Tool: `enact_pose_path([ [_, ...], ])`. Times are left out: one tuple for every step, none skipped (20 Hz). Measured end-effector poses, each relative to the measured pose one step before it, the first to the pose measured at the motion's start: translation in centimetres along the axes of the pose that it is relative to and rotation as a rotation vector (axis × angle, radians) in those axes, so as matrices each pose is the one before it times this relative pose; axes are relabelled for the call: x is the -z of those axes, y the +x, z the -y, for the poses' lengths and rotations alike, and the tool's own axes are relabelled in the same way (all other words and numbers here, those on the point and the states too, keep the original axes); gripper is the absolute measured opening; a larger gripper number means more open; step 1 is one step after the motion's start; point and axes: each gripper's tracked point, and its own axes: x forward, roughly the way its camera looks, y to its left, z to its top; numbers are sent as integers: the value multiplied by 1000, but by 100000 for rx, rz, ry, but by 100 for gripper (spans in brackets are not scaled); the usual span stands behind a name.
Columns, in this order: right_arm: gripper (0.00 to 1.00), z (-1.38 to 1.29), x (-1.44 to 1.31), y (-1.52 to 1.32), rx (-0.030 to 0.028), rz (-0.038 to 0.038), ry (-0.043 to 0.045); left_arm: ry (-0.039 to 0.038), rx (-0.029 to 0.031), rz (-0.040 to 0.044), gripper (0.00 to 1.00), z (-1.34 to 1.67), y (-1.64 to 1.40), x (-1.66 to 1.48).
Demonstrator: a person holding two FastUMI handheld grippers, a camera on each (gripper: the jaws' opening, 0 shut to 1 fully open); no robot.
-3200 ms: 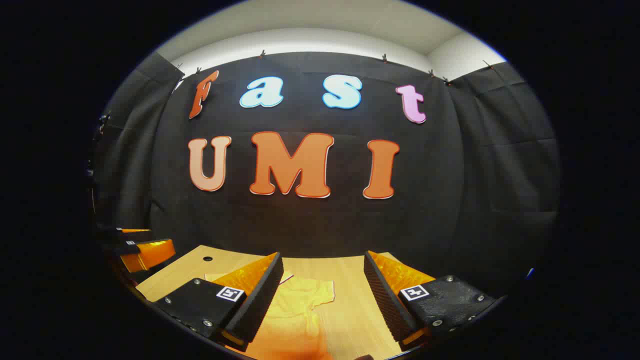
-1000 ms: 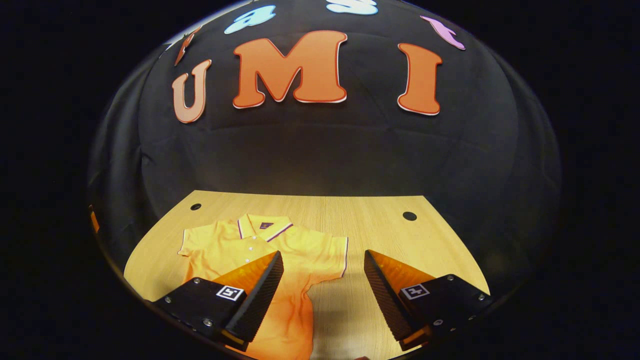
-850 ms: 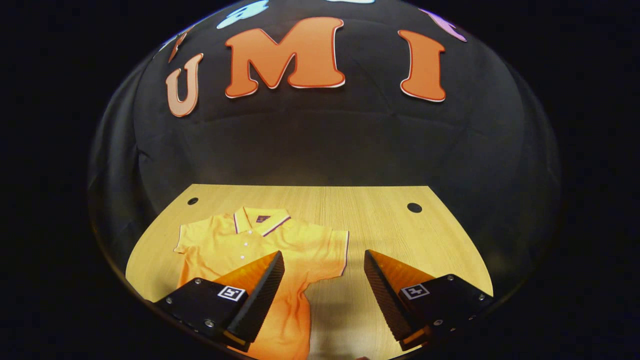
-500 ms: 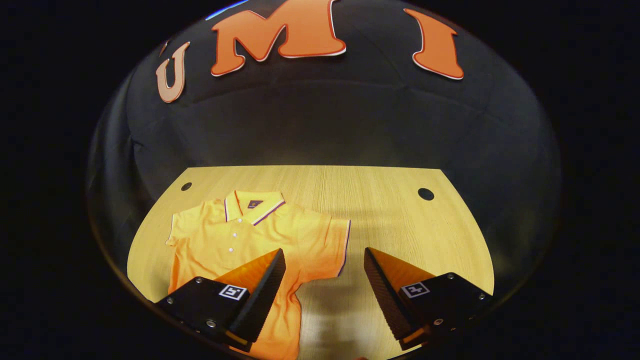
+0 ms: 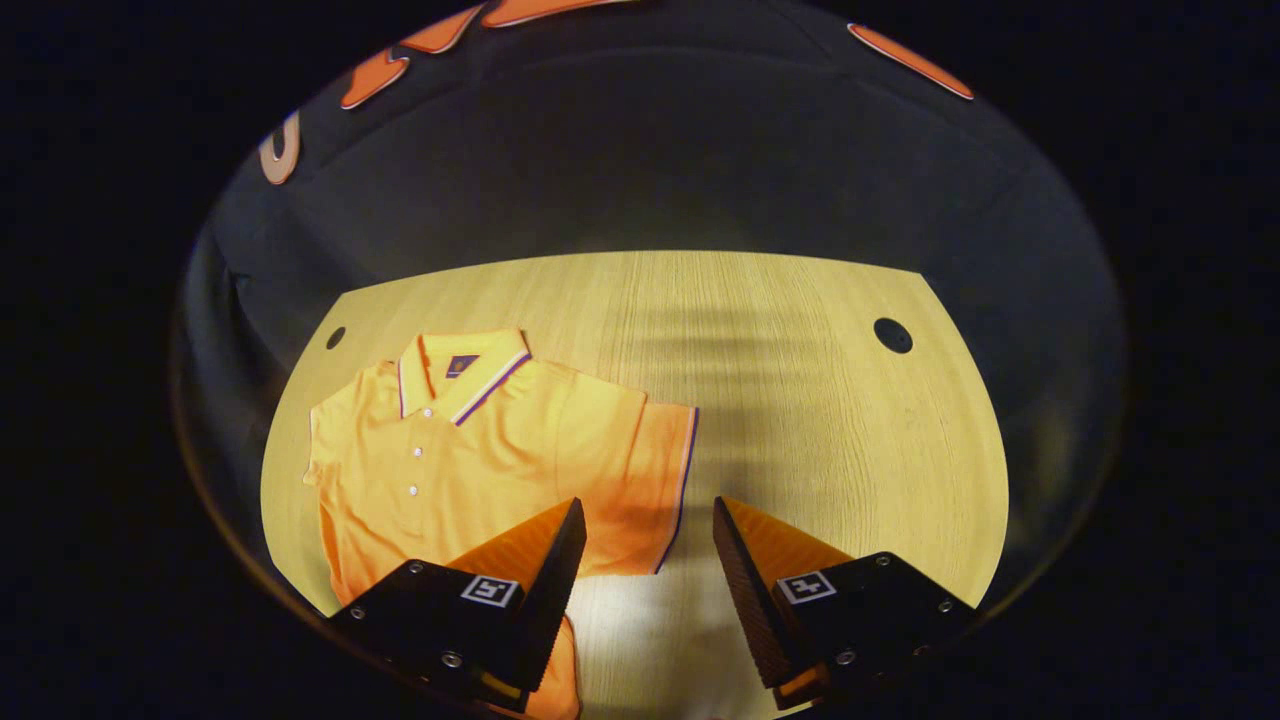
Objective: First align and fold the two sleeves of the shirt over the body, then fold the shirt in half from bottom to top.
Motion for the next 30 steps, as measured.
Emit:
enact_pose_path([
  [77, 257, -2, 876, 623, -3933, 1529, -487, -847, -963, 97, -59, -102, 136],
  [76, -64, 314, 1205, -1151, -4390, 500, -610, -669, -976, 97, -40, -45, 231],
  [74, 420, 410, 928, 694, -4624, 503, -358, -842, -1020, 97, -87, 9, 64],
  [73, 416, 501, 1282, 701, -4590, 413, -286, -831, -647, 97, -171, -99, 141],
  [67, 52, 186, 762, -920, -3362, 1393, -219, -700, -600, 97, 1, -94, 2],
  [72, -482, 140, 630, -1655, -2339, 1763, 0, -618, -161, 97, -75, -76, 74],
  [65, -251, 35, 497, -1651, -1308, 1180, 309, -525, -131, 98, -38, -73, -67],
  [71, 303, -122, 606, 1589, -635, -27, 341, -334, -256, 97, -18, 48, 114],
  [71, 379, -91, 741, 2210, -353, -451, 99, -45, -476, 97, -8, 14, 52],
  [61, 389, -99, 20, 3636, -375, 862, -196, -74, -582, 97, 79, 113, 276],
  [53, -236, -367, 432, 586, 1137, 919, -452, -41, -828, 97, 26, 118, 165],
  [49, -214, 2, -349, 766, -698, -1629, -533, -89, -738, 98, 96, 107, 240],
  [48, 57, 234, 36, 1281, 223, -3380, -410, -106, -474, 97, 56, -122, 293],
  [48, -58, 129, -42, 1377, 1061, -2195, -413, -88, -317, 98, 62, 15, 39],
  [40, -669, -103, -12, -799, 2777, -762, -692, 85, -122, 98, 63, 89, -78],
  [31, -185, 61, 53, 167, 916, -1340, -619, -80, 42, 98, 8, 123, -83],
  [16, -27, -113, -166, -1834, 697, -568, -566, -46, 321, 98, 22, -11, 102],
  [16, -68, -125, -55, -1943, -1522, 3504, -506, 301, 29, 98, 92, -57, 219],
  [6, -275, 49, -88, -3992, -767, 3872, -249, 91, -153, 98, -49, 12, 55],
  [6, -670, 261, -449, -6272, -2982, 4058, -194, -276, -163, 98, -5, 83, 90],
  [6, -462, -338, -139, -3405, 952, 2490, -210, -260, 93, 98, -56, -67, -85],
  [6, -450, -682, -280, -2785, 1980, 791, -464, -273, -12, 98, 43, 107, 131],
  [6, -563, -420, -444, -2116, 1648, 1220, -661, -331, -403, 98, -75, 146, 146],
  [6, -533, -266, -225, -1627, 287, 844, -837, -84, -448, 98, 5, 128, 150],
  [5, -434, -147, -350, -1445, 739, 620, -888, -133, -482, 98, -44, 170, 42],
  [5, -432, -119, -155, -902, -77, -144, -655, -147, -396, 98, -82, 83, 100],
  [5, -628, 106, -357, -1148, 161, -557, -483, -222, -263, 98, -78, 53, 15],
  [5, -954, -233, -359, -2163, 904, -1521, -422, -23, -37, 98, 55, -81, 181],
  [5, -715, -339, -227, -917, 1091, -1620, -419, 113, -204, 98, 6, 62, 51],
  [5, -864, -282, -293, -1274, 498, -972, -344, -4, -395, 98, 18, 58, -2],
])
